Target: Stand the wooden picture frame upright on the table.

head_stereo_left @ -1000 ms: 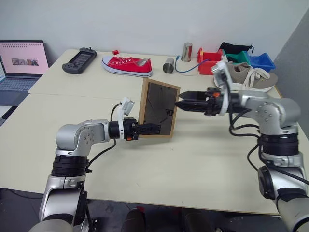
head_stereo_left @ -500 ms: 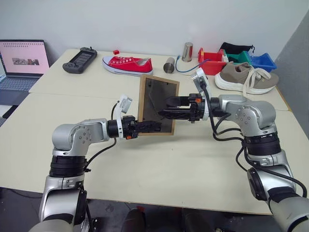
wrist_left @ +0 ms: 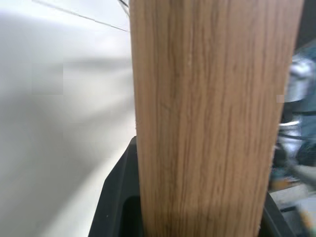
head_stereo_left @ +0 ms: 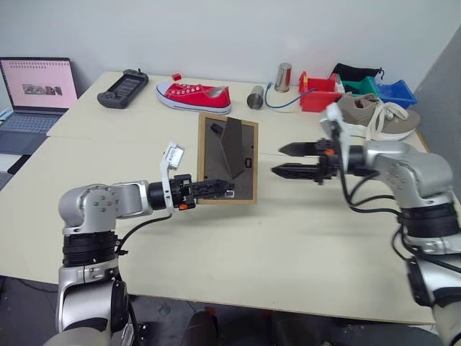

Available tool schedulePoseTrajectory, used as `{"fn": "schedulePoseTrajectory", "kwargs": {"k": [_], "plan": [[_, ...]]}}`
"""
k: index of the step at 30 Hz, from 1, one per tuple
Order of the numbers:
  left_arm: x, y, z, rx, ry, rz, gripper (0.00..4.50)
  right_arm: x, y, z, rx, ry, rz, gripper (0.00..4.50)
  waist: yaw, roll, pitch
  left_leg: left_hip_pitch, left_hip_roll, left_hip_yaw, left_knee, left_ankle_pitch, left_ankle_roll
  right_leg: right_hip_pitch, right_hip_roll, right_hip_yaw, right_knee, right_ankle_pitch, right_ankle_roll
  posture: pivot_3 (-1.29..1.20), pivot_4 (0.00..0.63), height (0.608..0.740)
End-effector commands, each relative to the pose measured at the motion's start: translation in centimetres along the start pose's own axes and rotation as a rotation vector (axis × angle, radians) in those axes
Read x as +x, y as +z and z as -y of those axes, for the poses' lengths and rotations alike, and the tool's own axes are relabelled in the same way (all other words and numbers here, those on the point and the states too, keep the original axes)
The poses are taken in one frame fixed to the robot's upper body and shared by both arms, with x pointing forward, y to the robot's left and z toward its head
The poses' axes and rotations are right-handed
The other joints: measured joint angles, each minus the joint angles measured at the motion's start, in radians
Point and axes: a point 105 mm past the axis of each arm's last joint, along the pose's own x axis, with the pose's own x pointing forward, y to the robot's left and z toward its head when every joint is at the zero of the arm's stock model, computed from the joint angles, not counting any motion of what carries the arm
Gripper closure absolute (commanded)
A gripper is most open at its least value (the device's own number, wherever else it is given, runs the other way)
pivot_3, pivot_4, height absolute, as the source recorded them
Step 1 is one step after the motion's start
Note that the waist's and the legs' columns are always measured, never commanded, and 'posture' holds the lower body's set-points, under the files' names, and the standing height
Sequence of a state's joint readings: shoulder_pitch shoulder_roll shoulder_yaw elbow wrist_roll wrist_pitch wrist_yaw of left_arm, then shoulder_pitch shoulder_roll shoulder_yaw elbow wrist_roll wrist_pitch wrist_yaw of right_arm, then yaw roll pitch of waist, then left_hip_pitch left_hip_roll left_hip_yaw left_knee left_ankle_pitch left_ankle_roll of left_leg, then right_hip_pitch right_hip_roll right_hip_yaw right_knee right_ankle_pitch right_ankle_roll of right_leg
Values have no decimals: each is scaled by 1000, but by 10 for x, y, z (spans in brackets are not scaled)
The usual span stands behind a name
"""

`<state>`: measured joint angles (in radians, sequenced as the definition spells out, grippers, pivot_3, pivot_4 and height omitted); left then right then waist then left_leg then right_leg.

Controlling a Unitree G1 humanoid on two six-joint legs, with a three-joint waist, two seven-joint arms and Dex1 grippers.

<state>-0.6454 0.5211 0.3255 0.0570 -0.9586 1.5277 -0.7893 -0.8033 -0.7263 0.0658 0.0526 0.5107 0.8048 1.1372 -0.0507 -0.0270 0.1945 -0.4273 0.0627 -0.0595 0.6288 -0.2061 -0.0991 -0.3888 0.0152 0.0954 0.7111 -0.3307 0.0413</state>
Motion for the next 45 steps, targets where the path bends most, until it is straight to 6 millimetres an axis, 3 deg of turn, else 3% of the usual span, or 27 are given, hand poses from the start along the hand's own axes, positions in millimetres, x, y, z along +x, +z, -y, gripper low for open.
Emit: {"fn": "schedulePoseTrajectory", "kwargs": {"k": [1,6,10,14,20,25,30,33,41,45], "plan": [[-11,-6,11,-102,-99,12,3416,-16,-12,1,-249,-30,-102,77,-2,0,0,0,0,0,0,0,0,0,0,0,0,0,0,0,150,740],[-10,-20,13,-259,-185,-14,3416,5,-22,8,-873,-152,-40,77,-24,-1,0,2,1,1,0,0,0,0,0,1,2,0,0,0,150,740],[-1,-29,25,-332,-259,-21,3416,23,-14,6,-1036,-200,106,77,-30,-1,0,3,1,1,1,0,0,1,0,1,3,0,0,0,150,740],[2,-31,26,-343,-250,9,3416,37,-11,-17,-1324,-116,217,77,-27,-1,0,4,0,1,1,1,-1,2,-2,1,4,0,0,0,150,740],[8,-31,23,-342,-231,67,3416,47,6,-36,-1492,-101,432,77,-26,-1,0,10,0,1,1,3,-4,8,-1,1,3,0,0,0,150,740],[14,-44,26,-334,-229,53,3416,64,-3,-48,-1568,-2,452,77,-26,-1,0,12,0,1,1,3,-4,10,-2,1,2,0,0,0,150,740],[20,-48,32,-316,-241,61,3416,77,0,-42,-1574,-21,448,77,-26,-1,0,12,0,1,1,3,-5,10,-1,1,2,0,0,0,150,740],[19,-52,30,-320,-227,60,3416,78,5,-36,-1589,-51,435,510,-23,-1,0,12,0,1,1,3,-5,10,-2,1,2,0,0,0,150,740],[22,-55,32,-310,-215,56,3416,77,7,-32,-1643,-85,437,2416,-21,-1,0,12,-1,1,1,3,-5,10,-2,2,2,0,0,0,150,740],[23,-56,30,-319,-209,61,3416,77,7,-33,-1655,-90,447,2603,-22,-1,0,12,-1,1,1,3,-5,10,-2,2,2,0,0,0,150,740]]}}
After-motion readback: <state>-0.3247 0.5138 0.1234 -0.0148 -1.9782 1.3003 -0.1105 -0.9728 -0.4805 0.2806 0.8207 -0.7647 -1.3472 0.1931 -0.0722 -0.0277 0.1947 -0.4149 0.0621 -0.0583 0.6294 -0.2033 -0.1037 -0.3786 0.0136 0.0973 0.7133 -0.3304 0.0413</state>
